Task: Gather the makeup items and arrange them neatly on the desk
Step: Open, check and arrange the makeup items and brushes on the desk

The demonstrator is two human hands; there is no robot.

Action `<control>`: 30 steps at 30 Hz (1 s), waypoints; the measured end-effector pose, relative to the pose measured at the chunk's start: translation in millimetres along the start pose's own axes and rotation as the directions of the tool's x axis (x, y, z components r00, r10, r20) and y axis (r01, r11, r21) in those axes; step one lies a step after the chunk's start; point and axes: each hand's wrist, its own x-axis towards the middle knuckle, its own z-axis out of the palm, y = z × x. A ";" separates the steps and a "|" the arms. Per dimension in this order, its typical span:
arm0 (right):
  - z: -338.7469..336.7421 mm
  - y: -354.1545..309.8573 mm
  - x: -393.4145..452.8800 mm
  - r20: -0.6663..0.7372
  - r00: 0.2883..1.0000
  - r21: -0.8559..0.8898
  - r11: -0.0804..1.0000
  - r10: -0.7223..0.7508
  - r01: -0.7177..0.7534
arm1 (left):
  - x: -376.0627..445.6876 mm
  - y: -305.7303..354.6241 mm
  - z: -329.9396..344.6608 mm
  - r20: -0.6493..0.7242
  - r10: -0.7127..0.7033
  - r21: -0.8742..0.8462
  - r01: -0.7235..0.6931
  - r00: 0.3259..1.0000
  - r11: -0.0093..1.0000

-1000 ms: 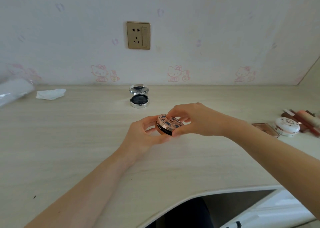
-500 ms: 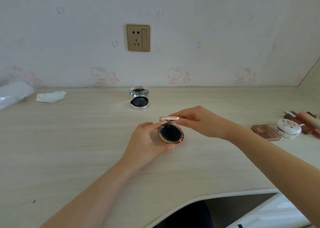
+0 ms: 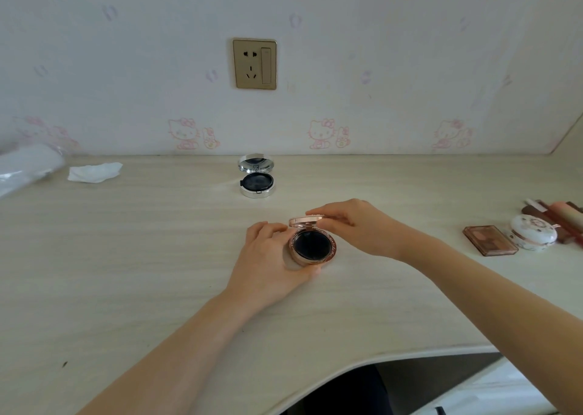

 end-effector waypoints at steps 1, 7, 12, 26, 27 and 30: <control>0.1 -0.3 0.4 0.010 1.000 0.001 1.000 0.001 -0.001 | -0.2 0.4 -0.4 0.007 -0.001 -0.003 0.001 1.000 1.000; -4.4 -2.6 5.4 0.046 0.999 -0.080 0.997 -0.005 0.009 | 1.0 -3.2 1.1 -0.001 -0.027 -0.029 0.027 1.000 0.999; -8.8 -3.5 12.9 0.063 0.997 -0.059 0.997 0.054 -0.050 | -0.2 -3.0 0.7 0.004 -0.018 0.000 0.018 1.000 1.000; -15.5 -8.0 22.6 0.123 0.982 0.038 0.988 0.145 -0.150 | 0.5 -7.6 4.3 -0.022 -0.003 0.012 0.004 1.000 1.000; -14.1 -6.7 20.7 0.102 0.984 0.024 0.989 0.145 -0.148 | 0.6 -7.8 4.5 -0.024 0.001 0.010 0.000 1.000 1.000; -4.2 0.9 9.7 -0.042 0.984 0.032 0.985 0.172 -0.171 | 0.2 -7.0 4.2 -0.032 -0.008 -0.027 0.007 0.999 1.000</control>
